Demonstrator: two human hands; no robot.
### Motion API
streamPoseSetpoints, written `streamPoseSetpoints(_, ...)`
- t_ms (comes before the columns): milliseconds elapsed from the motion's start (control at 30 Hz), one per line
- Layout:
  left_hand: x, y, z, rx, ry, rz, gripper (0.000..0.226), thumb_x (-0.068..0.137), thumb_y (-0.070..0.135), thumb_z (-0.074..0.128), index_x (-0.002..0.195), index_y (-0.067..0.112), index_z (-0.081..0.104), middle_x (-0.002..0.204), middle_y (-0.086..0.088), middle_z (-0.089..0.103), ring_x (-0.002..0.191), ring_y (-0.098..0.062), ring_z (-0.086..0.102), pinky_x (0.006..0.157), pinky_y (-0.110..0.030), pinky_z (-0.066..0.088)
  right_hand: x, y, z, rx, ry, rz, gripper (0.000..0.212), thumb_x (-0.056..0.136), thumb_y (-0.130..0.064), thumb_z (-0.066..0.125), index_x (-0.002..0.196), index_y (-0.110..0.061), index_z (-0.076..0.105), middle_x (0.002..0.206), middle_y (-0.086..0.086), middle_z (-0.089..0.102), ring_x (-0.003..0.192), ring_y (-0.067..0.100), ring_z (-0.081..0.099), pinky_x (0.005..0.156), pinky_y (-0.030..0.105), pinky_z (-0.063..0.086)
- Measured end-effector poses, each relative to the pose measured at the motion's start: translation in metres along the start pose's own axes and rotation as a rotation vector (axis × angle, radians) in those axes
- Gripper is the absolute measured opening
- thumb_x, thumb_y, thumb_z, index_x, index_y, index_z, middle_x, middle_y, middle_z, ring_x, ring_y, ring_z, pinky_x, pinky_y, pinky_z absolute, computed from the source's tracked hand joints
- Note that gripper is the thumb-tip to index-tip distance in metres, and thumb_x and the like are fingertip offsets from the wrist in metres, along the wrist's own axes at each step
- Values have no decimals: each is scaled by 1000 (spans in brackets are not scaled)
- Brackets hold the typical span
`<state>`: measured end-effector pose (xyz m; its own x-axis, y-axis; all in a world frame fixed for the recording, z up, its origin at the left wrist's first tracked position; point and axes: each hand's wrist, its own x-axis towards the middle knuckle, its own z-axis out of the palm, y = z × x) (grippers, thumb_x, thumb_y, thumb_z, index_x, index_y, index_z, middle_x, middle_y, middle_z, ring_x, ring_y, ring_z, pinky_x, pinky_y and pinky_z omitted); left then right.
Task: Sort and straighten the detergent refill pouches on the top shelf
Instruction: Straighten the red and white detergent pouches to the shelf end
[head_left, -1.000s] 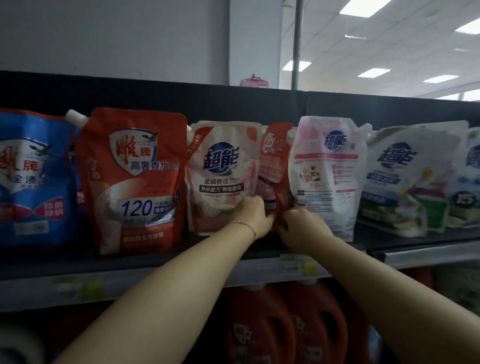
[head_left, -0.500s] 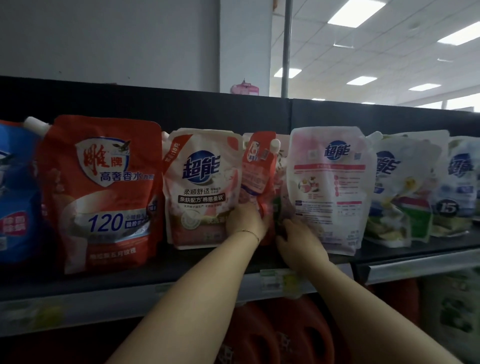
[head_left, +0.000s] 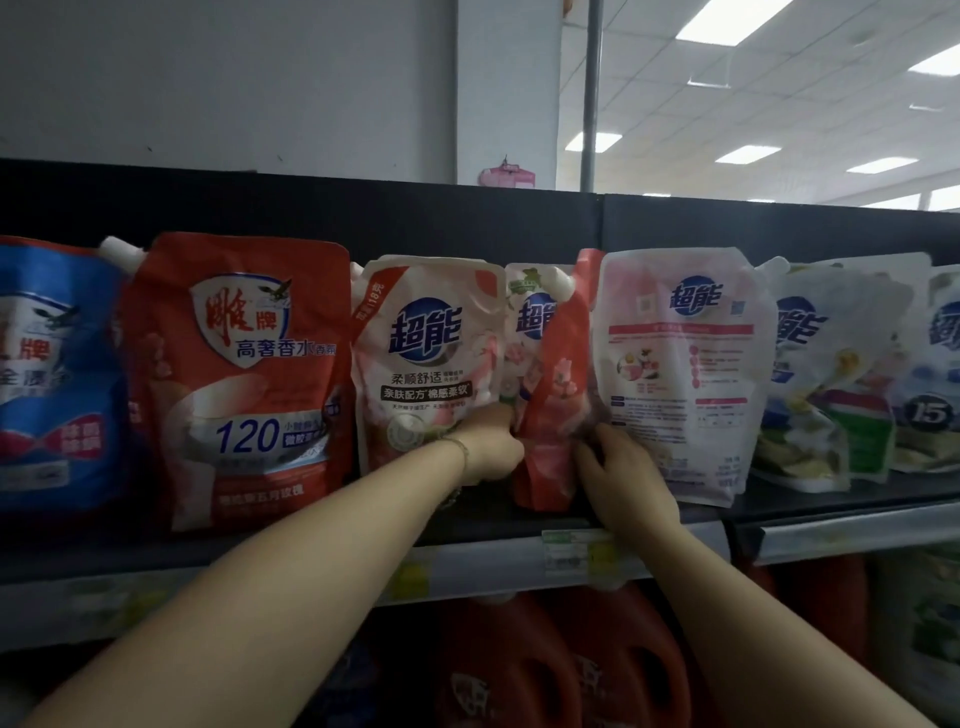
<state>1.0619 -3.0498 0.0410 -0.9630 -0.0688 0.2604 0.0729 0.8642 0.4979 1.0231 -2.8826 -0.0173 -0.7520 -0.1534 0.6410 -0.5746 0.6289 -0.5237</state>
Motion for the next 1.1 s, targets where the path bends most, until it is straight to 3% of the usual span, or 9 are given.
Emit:
streamPoseSetpoints(100,-17,-10,-18,-74,-118,63,46,88,43,65,125,17,60,129,0,60,113,-18,58,101,-29,45,-6,-4,-8,113,-17,-88,19,91,-48,52,82,-31,54,81,-9,58,74,10,54,61,30,42)
streamPoseSetpoints(267,-41,-32,-44,-217,-214,129,42,89,31,67,128,18,60,125,3,64,114,-14,59,105,-31,43,-9,-18,-24,333,-133,-11,42,72,-60,65,62,-21,55,51,-9,54,47,3,50,49,20,37)
streamPoseSetpoints(367,-54,-50,-64,-350,-305,77,38,90,20,65,128,19,58,124,6,63,114,-9,59,103,-26,44,1,-27,-29,473,-302,50,36,70,-52,71,90,-22,67,78,-12,70,73,1,65,58,12,45)
streamPoseSetpoints(433,-59,-61,-75,-349,-296,48,37,88,20,67,125,17,62,121,5,66,112,-10,62,102,-29,46,11,-34,-25,562,-405,92,51,69,-44,75,112,-19,63,101,-6,71,93,9,67,66,14,50)
streamPoseSetpoints(600,-84,-69,-75,-475,-73,-38,28,82,14,74,107,19,62,113,-3,68,107,-21,64,94,-32,52,26,-54,-8,663,-565,206,64,70,-31,79,128,-23,52,113,3,66,99,17,66,71,21,50)
streamPoseSetpoints(733,-98,-59,-37,-481,154,-41,127,54,34,92,144,25,3,139,6,39,125,-6,42,106,-26,38,22,-69,2,731,-552,232,44,73,-15,77,112,-17,58,97,2,68,84,16,66,64,21,50)
streamPoseSetpoints(800,-91,-51,-17,-508,270,-54,160,37,45,94,146,24,-20,148,8,21,137,-9,25,116,-33,27,18,-75,10,800,-476,246,58,59,-17,82,112,-14,57,96,5,70,85,21,68,69,30,54)
streamPoseSetpoints(867,-82,-47,-11,-612,408,-92,150,36,41,95,148,17,-3,145,0,30,135,-15,33,114,-37,32,11,-83,17,845,-397,248,72,50,-20,86,115,-13,57,99,7,72,89,25,70,73,37,56)
streamPoseSetpoints(1100,-104,-63,-49,-572,571,105,96,58,20,92,136,25,36,127,8,56,117,-12,54,93,-28,47,-19,-141,25,859,-51,72,51,67,-13,86,107,-17,55,96,0,70,85,13,70,69,30,57)
